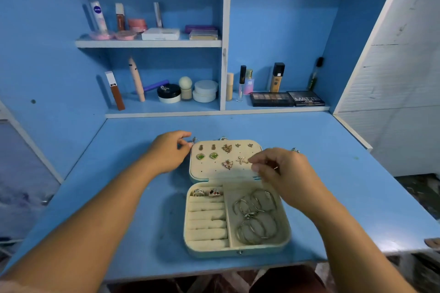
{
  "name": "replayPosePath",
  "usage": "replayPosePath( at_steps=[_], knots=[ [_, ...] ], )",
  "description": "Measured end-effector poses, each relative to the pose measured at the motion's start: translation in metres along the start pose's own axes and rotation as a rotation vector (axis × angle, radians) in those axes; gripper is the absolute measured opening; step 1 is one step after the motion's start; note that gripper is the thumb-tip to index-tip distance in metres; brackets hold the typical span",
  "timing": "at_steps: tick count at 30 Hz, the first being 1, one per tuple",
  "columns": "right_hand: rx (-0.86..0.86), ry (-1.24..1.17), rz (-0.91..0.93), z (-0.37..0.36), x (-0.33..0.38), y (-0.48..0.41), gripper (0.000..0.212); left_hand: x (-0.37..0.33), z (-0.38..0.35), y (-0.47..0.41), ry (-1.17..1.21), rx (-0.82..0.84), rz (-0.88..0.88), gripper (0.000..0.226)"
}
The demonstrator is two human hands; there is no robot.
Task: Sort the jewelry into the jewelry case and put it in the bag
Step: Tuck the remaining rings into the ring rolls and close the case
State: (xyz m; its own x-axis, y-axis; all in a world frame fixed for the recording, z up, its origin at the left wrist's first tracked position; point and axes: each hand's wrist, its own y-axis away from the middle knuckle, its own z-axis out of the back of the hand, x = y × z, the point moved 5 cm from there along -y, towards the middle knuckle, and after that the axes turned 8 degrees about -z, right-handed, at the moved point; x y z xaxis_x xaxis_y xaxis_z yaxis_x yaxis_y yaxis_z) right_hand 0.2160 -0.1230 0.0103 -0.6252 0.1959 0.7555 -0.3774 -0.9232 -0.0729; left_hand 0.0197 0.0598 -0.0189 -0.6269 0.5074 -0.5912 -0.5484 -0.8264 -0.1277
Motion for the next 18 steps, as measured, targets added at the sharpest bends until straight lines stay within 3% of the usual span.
replayPosePath(
  at_steps=[6, 9, 18],
  knots=[
    [-0.061, -0.148, 0.047, -0.013, -0.006, 0.023, 0.024, 0.014, -0.015, -0.023, -0.06, -0.087, 0.003, 0.019],
    [-0.068, -0.175, 0.045, -0.014, -0.008, 0.023, 0.02, 0.017, -0.013, -0.023, -0.063, -0.112, 0.001, 0.015],
    [-0.073, -0.142, 0.121, -0.014, -0.003, 0.025, 0.027, -0.021, 0.03, 0.041, 0.281, -0.267, -0.055, 0.014]
  ],
)
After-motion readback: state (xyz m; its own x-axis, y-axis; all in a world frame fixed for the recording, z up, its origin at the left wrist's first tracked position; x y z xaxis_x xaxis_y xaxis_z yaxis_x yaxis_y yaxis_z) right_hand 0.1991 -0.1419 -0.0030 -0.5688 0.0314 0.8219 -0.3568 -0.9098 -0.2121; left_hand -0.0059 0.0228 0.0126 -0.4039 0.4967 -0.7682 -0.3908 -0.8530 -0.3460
